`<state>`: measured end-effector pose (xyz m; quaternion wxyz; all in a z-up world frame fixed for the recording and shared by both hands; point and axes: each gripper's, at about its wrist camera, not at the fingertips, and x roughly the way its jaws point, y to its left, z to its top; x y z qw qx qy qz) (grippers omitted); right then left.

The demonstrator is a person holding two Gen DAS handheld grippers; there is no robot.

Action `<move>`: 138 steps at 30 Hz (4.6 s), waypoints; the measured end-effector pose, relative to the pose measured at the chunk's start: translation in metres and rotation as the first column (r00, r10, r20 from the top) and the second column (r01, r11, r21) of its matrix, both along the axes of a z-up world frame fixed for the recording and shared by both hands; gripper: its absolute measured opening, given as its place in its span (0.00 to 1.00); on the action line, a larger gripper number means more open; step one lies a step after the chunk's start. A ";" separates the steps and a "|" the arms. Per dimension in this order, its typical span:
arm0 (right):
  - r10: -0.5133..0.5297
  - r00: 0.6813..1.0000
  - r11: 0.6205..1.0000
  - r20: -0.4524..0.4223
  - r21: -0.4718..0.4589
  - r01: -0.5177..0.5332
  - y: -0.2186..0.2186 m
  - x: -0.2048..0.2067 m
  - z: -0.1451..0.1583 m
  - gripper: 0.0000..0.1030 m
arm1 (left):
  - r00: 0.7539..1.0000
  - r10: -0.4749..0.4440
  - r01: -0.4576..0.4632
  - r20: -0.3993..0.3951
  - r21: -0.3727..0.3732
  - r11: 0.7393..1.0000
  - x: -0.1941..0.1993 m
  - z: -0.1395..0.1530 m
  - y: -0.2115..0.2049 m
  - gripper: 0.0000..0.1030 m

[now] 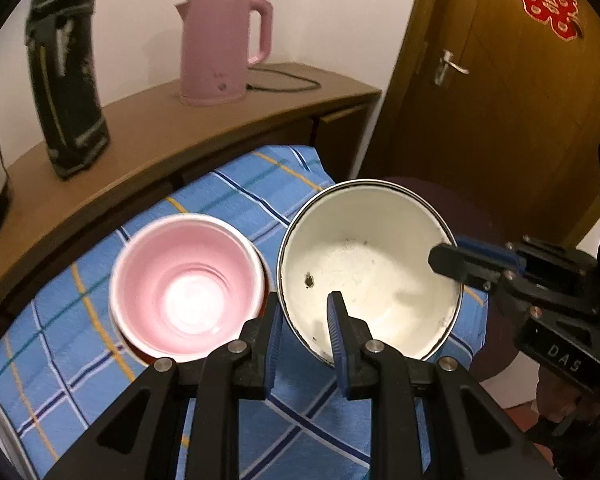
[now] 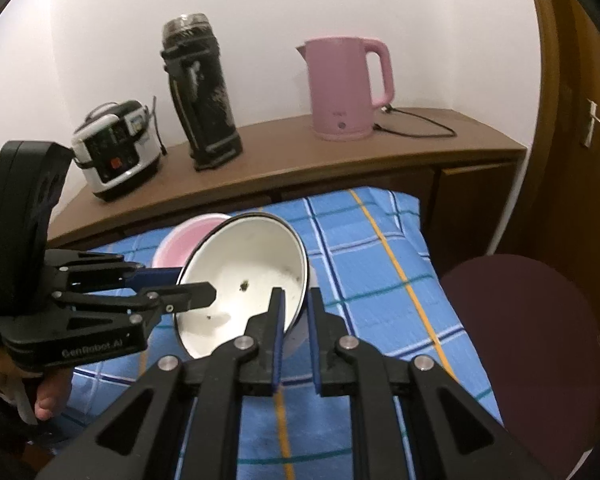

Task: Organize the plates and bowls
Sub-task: 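Carry the white enamel bowl with the left tool over the pink bowl, then lower the white enamel bowl into the pink bowl with the left tool, then hold the white enamel bowl seated in the bowl stack with the left tool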

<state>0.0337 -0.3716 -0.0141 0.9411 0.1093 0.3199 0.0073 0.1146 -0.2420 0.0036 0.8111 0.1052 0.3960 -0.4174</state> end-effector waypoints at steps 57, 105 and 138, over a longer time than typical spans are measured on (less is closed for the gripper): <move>0.114 0.993 0.993 0.008 0.018 -0.114 0.058 0.103 0.016 0.13 | 0.967 0.251 -0.254 -0.034 -0.101 0.962 0.089 0.029 0.073 0.24; 0.114 0.989 0.993 -0.098 0.016 -0.113 0.054 0.112 -0.013 0.15 | 0.974 0.211 -0.207 -0.077 0.058 0.977 0.095 -0.003 0.053 0.24; 0.115 0.987 0.993 -0.115 0.000 -0.115 0.053 0.115 -0.018 0.15 | 0.976 0.196 -0.185 -0.096 0.109 0.977 0.096 -0.013 0.047 0.24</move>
